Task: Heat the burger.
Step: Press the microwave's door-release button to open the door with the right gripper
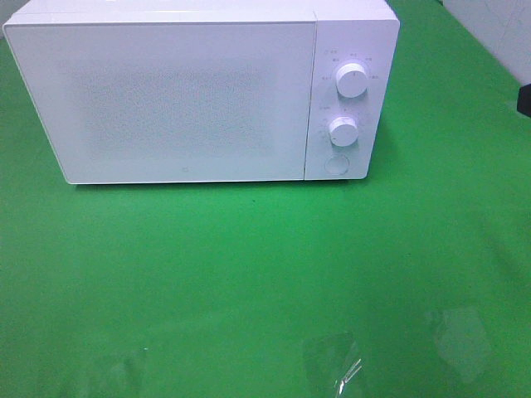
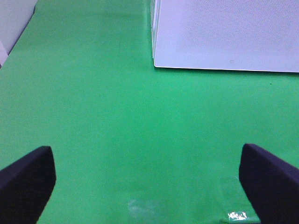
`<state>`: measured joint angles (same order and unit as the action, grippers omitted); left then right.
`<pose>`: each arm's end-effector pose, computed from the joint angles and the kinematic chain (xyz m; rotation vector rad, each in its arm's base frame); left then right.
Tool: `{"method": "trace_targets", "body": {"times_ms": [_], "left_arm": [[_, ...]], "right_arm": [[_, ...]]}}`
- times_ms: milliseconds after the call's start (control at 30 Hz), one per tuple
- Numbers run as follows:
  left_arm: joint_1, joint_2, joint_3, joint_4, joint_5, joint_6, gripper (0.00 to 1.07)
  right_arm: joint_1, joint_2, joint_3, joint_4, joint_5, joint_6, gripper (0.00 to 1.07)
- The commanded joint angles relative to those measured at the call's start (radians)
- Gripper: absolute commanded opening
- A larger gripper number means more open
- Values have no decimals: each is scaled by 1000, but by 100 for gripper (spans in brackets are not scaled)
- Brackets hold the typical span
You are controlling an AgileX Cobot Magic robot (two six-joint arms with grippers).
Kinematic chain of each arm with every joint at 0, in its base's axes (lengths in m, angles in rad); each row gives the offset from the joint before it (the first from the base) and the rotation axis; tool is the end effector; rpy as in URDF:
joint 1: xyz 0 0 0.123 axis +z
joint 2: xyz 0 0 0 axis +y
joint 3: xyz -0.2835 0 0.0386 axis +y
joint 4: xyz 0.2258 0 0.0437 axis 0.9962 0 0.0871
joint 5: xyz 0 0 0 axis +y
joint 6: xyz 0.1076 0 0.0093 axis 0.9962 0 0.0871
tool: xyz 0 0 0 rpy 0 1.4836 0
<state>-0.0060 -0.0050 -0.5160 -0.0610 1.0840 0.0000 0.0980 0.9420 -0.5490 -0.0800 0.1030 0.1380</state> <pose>-0.0138 -0.0057 0.2611 0.0106 2.0459 -0.0767 0.1880 0.0176 0.2859 -0.0338 1.9802 0.0935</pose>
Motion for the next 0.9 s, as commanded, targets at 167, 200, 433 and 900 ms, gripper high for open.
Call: {"method": "trace_targets", "body": {"times_ms": [167,200,433,900], "left_arm": [[2,-14,-1,-2,-13,0,101],[2,-14,-1,-2,-13,0,101],[2,-14,-1,-2,-13,0,101],[2,-14,-1,-2,-13,0,101]], "right_arm": [[-2,80,-7,-5,-147,6,71],[-2,107,0,-14,-200,15,71],[-2,194,90,-24,-500,40,71],[55,279,157,80,-637,12,71]]}}
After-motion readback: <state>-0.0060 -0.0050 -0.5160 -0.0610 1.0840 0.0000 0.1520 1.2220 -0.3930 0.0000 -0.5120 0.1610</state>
